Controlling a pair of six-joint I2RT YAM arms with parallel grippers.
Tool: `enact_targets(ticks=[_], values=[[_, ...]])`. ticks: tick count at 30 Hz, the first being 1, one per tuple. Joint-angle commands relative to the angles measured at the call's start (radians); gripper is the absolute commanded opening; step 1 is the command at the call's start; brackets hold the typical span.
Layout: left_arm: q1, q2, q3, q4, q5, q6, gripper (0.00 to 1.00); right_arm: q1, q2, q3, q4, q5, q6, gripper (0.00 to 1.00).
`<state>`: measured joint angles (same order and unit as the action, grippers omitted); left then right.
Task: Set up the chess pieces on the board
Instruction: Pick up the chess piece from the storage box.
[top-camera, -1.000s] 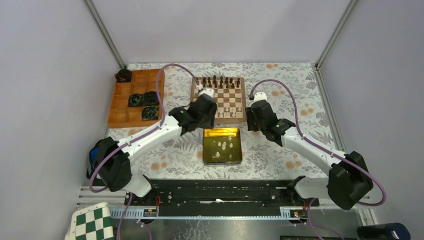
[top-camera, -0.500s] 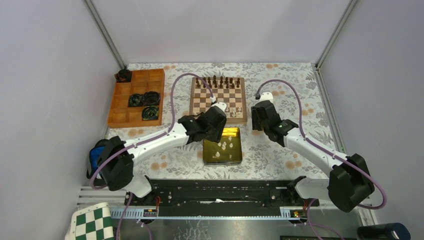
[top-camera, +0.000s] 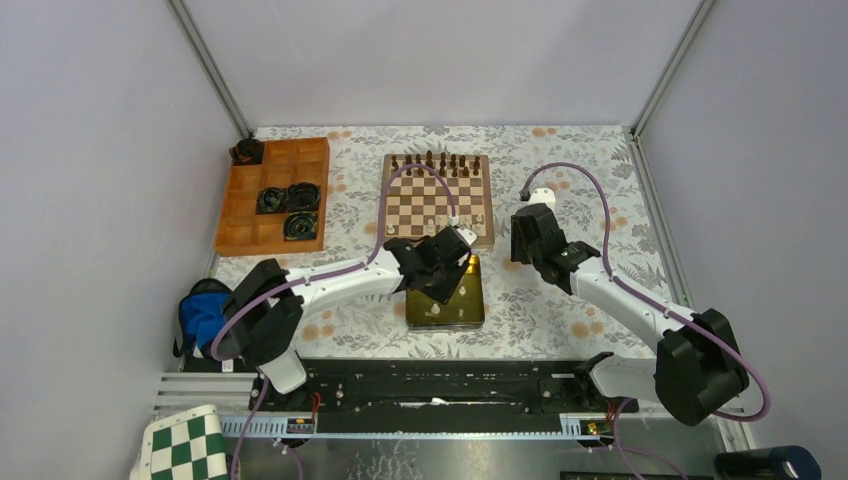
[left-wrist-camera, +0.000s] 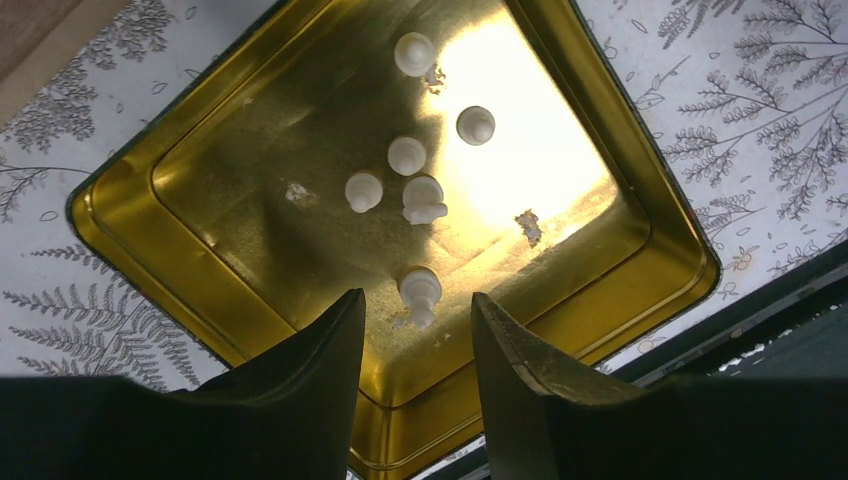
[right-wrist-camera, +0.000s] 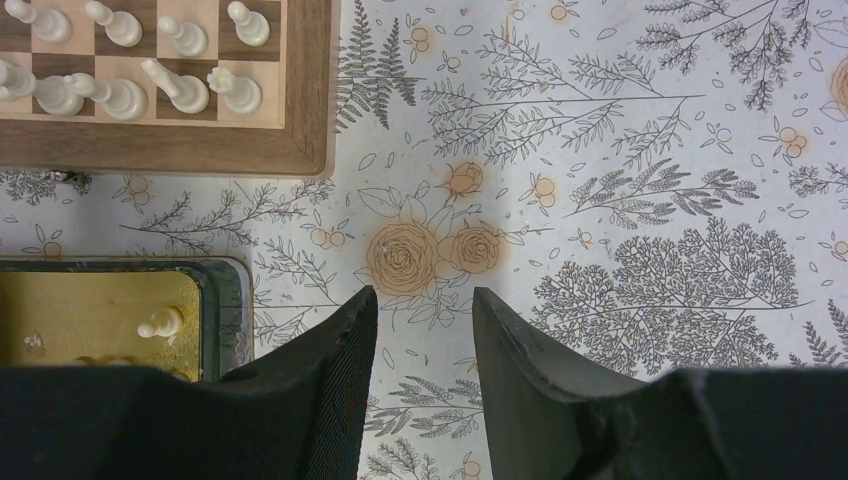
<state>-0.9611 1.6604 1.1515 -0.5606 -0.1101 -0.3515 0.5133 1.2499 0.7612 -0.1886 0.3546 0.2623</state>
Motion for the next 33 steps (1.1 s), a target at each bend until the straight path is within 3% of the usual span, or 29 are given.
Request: enact_targets(ticks=[1,33], values=[[-0.011,0.016,0.039,0.034,0.047,0.046,0.5,-0.008,-0.024,-0.002,0.04,0.012,0.018,0.47],[-0.013,0.161,0.104,0.097,0.012,0.077,0.48,-0.029,-0.017,-0.014,0.068,-0.019,-0.003,0.46]])
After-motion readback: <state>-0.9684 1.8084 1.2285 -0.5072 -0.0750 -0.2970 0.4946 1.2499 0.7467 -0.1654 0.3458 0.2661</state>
